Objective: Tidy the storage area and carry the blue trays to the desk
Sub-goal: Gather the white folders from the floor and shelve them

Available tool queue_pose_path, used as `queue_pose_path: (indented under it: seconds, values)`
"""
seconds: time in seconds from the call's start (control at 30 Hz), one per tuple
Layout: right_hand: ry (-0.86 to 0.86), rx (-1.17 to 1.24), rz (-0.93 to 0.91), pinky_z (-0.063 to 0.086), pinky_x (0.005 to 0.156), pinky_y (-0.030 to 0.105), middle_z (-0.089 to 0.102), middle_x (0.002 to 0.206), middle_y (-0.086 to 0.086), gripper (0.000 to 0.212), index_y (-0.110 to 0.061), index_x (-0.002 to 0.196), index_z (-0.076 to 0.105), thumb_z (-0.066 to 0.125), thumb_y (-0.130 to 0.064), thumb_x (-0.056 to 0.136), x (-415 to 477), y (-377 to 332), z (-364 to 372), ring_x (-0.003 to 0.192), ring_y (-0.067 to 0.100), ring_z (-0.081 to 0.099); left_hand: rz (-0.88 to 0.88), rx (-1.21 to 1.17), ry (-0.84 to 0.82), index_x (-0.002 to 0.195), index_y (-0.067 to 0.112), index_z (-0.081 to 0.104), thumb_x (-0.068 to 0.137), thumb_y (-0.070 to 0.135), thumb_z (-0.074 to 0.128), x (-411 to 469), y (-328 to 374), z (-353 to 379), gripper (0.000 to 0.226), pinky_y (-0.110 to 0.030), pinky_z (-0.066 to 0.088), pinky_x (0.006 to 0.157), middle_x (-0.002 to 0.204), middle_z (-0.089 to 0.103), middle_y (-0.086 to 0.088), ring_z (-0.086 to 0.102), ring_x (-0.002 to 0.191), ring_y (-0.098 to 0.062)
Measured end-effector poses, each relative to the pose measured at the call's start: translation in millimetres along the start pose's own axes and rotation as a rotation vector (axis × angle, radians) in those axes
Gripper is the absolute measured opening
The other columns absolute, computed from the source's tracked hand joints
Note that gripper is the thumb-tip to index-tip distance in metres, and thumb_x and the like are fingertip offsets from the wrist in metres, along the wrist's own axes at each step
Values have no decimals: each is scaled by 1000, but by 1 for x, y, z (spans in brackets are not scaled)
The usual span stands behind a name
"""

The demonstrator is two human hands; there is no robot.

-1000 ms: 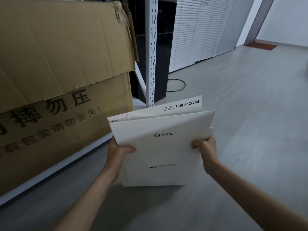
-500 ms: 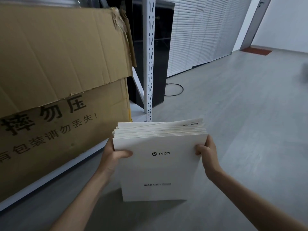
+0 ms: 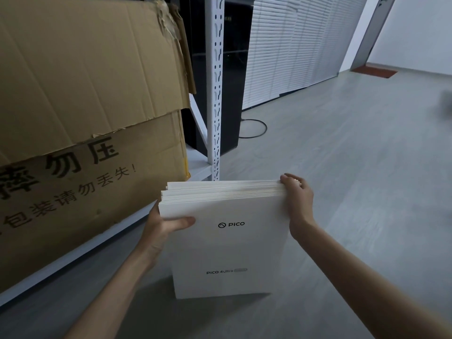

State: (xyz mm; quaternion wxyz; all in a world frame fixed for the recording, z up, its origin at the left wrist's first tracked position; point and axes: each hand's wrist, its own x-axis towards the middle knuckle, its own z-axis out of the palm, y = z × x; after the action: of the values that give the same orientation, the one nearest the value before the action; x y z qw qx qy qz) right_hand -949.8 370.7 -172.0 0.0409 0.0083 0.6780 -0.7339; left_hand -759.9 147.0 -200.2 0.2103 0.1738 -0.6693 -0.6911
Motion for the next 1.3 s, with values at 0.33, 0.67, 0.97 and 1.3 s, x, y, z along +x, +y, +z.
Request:
queue_pose_path:
  seconds: [0.33,0.67,0.97,1.3]
  values:
    - [-477,-193,-59,58,89,38,68,125,7,76,-11,135,50,85,-34,72,-29,81,-59,113,23,67,-267,50,56,100,17,74,70,14,87,-19,-36,7,33,-25,60,67,97,79,0,75,90,-19]
    - [-365,-371,0,61,75,27,75,106,0,45,-6,115,64,84,-8,75,-14,114,-44,91,8,73,-346,60,291,84,12,76,64,20,92,-14,-57,19,26,-29,60,68,76,78,5,76,74,-14]
    - [-423,-387,455,52,50,17,76,71,-4,29,-5,101,69,81,-3,74,-41,0,-33,55,4,68,-638,-67,138,102,5,74,75,9,81,-47,76,12,28,-41,60,83,98,78,-9,75,89,-28]
    - [425,-132,910,52,91,39,69,118,10,67,-10,121,59,78,-53,74,-291,-210,-38,106,28,67,-763,-34,529,91,8,73,76,9,81,-112,319,32,17,-31,57,73,92,77,-5,73,81,-24]
